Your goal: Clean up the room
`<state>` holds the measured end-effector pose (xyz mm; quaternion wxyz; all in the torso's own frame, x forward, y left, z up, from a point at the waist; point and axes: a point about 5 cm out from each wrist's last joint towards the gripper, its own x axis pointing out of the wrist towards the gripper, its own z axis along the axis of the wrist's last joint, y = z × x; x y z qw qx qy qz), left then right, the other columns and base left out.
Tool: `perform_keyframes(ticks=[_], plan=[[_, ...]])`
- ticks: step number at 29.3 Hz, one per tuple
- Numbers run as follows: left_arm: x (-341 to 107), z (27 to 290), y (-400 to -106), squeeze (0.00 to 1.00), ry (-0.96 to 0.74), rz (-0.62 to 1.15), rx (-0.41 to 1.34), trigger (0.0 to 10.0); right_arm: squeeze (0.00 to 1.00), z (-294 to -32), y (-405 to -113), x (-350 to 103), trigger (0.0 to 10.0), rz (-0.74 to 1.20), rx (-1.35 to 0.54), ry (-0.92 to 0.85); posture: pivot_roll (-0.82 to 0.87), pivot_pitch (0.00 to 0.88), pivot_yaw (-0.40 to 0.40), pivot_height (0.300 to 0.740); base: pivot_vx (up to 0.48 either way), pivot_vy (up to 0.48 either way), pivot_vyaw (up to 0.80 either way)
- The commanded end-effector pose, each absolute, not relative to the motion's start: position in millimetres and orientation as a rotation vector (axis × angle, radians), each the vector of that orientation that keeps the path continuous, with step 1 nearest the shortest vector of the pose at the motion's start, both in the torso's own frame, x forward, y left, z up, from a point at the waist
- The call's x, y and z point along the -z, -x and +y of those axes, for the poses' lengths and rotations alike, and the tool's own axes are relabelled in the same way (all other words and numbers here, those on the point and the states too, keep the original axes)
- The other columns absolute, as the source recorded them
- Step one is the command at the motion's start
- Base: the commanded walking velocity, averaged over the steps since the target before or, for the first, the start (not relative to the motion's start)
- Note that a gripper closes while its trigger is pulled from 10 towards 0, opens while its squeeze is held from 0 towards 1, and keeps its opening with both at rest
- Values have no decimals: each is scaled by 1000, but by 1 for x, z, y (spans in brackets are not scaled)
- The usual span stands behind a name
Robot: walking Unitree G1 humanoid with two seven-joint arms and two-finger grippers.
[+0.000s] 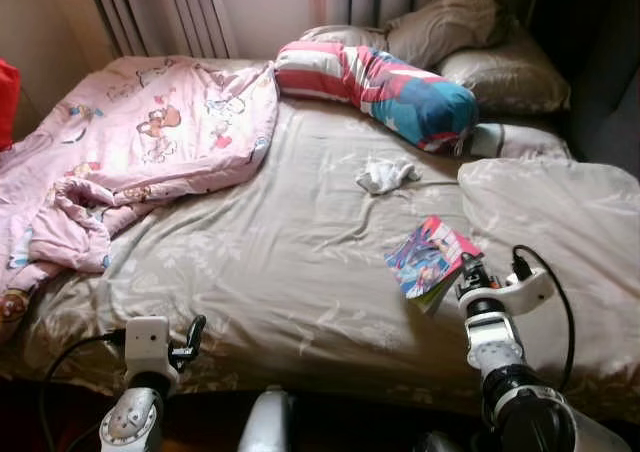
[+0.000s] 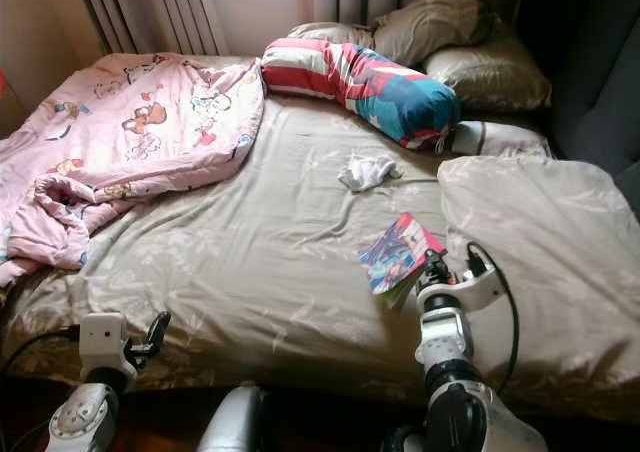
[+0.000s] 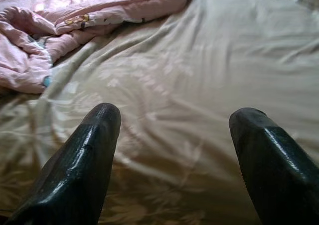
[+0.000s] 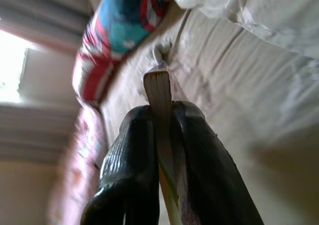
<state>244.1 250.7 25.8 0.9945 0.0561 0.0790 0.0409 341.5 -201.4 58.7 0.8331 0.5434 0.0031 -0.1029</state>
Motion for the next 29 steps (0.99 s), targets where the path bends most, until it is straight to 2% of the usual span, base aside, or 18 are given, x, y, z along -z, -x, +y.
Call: perform_keyframes(ticks=[1, 11, 13, 19, 22, 29], plan=[[-28, 260, -239, 0, -148, 176, -78, 10000, 0, -199, -352, -75, 10000, -61, 166, -1203, 210, 159, 94, 645, 0, 0, 0], [-52, 285, -210, 0, -242, 180, -53, 10000, 0, -204, -356, -82, 10000, -157, 198, -1334, 321, 242, 189, 645, 0, 0, 0], [-62, 286, -197, 0, -288, 193, -11, 10000, 0, -210, -348, -72, 10000, -153, 272, -1338, 364, 270, 229, 645, 0, 0, 0], [-70, 292, -183, 0, -314, 220, -5, 10000, 0, -217, -338, -59, 10000, -149, 360, -1354, 389, 294, 251, 645, 0, 0, 0], [-76, 302, -165, 0, -336, 256, -25, 10000, 0, -219, -318, -34, 10000, -97, 454, -1347, 421, 319, 263, 645, 0, 0, 0], [-80, 299, -163, 0, -333, 267, -35, 10000, 0, -239, -313, -36, 10000, -172, 508, -1338, 406, 339, 253, 645, 0, 0, 0]])
